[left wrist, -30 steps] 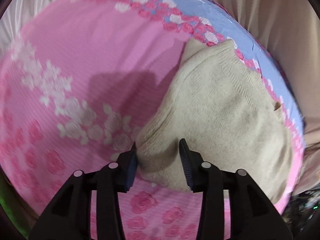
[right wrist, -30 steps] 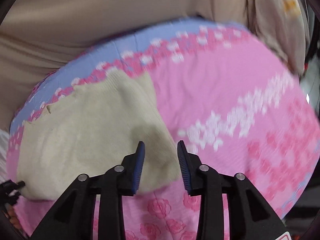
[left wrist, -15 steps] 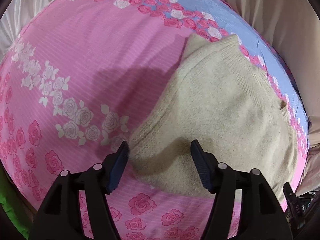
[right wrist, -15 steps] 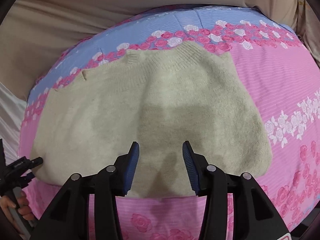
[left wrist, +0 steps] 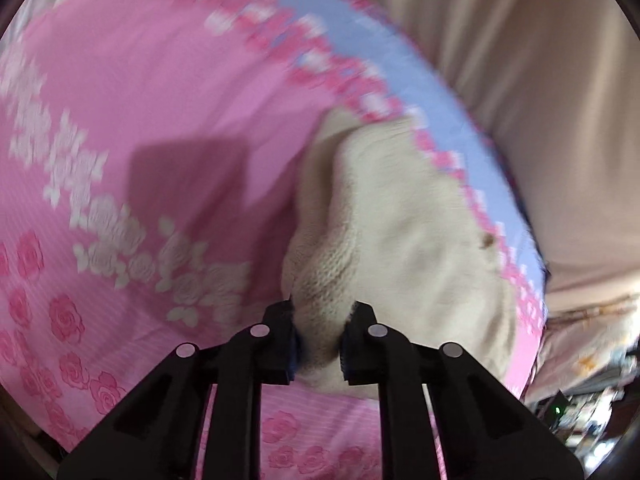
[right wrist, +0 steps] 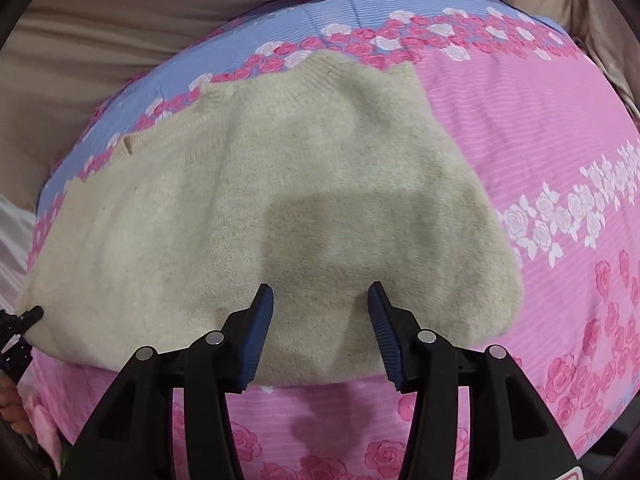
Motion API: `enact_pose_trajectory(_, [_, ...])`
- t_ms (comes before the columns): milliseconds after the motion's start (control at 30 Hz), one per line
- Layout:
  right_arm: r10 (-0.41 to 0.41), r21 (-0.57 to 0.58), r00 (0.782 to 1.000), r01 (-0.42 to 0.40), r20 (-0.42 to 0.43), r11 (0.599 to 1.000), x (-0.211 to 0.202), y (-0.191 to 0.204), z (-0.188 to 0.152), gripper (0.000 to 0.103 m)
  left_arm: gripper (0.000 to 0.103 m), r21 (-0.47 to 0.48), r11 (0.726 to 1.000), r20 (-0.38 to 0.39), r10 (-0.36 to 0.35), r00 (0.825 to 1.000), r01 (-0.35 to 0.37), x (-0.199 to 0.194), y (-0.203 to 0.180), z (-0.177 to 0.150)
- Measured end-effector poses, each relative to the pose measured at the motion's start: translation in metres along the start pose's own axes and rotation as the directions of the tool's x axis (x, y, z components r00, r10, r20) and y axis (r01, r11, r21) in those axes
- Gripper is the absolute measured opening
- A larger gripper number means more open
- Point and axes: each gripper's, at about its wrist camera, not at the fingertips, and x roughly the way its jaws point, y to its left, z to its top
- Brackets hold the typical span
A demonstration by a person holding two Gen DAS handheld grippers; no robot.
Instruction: Fold small clothes
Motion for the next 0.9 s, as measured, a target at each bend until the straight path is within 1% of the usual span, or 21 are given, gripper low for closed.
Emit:
enact_pose_trajectory(67, [0.007, 0.026, 1.000, -0.007, 0.007, 1.000, -0.005, -0.008, 0.000, 0.049, 0.013, 0.074, 0.997, 0.032, -0.031, 0.999, 0.028, -0.015, -0.024, -0.002])
enact_pose_trajectory(167, [0.021, 0.056, 1.000, -0.022, 0.023, 0.998, -0.012, -0.019, 0.001, 0.050, 0.012, 0.172, 0.983, 0.050, -0.073, 0.996, 0.064, -0.031, -0.056, -0.006])
enact_pose_trajectory(267, [0.029, 0.074, 0.999, -0.032, 0.044, 0.997, -0.020, -0.028, 0.000, 0.050, 0.012, 0.290, 0.953, 0.042, -0.110, 0.993, 0.093, -0.040, -0.098, -0.017])
enact_pose_trajectory(367, [0.035, 0.089, 0.998, -0.040, 0.056, 0.995, -0.026, -0.035, -0.001, 0.051, 0.012, 0.380, 0.917, 0.011, -0.135, 0.991, 0.121, -0.034, -0.134, -0.032])
enact_pose_trajectory(433, [0.047, 0.095, 0.997, -0.052, 0.061, 0.994, -0.029, -0.039, -0.003, 0.051, 0.012, 0.458, 0.879, -0.020, -0.138, 0.990, 0.132, -0.028, -0.160, -0.047])
enact_pose_trajectory(467, [0.050, 0.095, 0.996, -0.056, 0.067, 0.994, -0.031, -0.040, -0.004, 0.051, 0.012, 0.482, 0.865, -0.036, -0.138, 0.990, 0.139, -0.026, -0.167, -0.053])
enact_pose_trajectory(533, [0.049, 0.095, 0.996, -0.057, 0.077, 0.994, -0.036, -0.043, -0.006, 0.051, 0.012, 0.547, 0.824, -0.071, -0.133, 0.989, 0.150, -0.017, -0.187, -0.072])
enact_pose_trajectory(567, [0.052, 0.094, 0.996, -0.059, 0.078, 0.994, -0.037, -0.045, -0.007, 0.052, 0.012, 0.582, 0.798, -0.090, -0.128, 0.988, 0.156, -0.011, -0.198, -0.083])
enact_pose_trajectory(667, [0.047, 0.100, 0.995, -0.056, 0.085, 0.993, -0.042, -0.055, -0.011, 0.052, 0.012, 0.655, 0.738, -0.134, -0.099, 0.986, 0.163, 0.007, -0.219, -0.111])
enact_pose_trajectory(700, [0.047, 0.105, 0.995, -0.055, 0.085, 0.993, -0.043, -0.059, -0.013, 0.052, 0.012, 0.680, 0.713, -0.162, -0.080, 0.984, 0.170, 0.019, -0.228, -0.125])
enact_pose_trajectory(767, [0.047, 0.122, 0.995, -0.057, 0.084, 0.991, -0.045, -0.068, -0.017, 0.053, 0.012, 0.709, 0.683, -0.195, -0.052, 0.979, 0.177, 0.037, -0.238, -0.141])
enact_pose_trajectory(800, [0.051, 0.131, 0.995, -0.061, 0.081, 0.990, -0.045, -0.073, -0.019, 0.054, 0.013, 0.726, 0.662, -0.226, -0.025, 0.974, 0.185, 0.052, -0.242, -0.154])
enact_pose_trajectory(833, [0.054, 0.139, 0.996, -0.064, 0.076, 0.988, -0.045, -0.078, -0.021, 0.054, 0.013, 0.740, 0.647, -0.247, 0.004, 0.969, 0.186, 0.064, -0.246, -0.163])
enact_pose_trajectory(867, [0.062, 0.144, 0.996, -0.071, 0.069, 0.987, -0.045, -0.082, -0.023, 0.055, 0.014, 0.757, 0.630, -0.253, 0.043, 0.966, 0.170, 0.078, -0.247, -0.173])
enact_pose_trajectory(900, [0.072, 0.148, 0.995, -0.081, 0.064, 0.986, -0.045, -0.084, -0.024, 0.055, 0.021, 0.769, 0.620, -0.250, 0.066, 0.966, 0.157, 0.086, -0.247, -0.180])
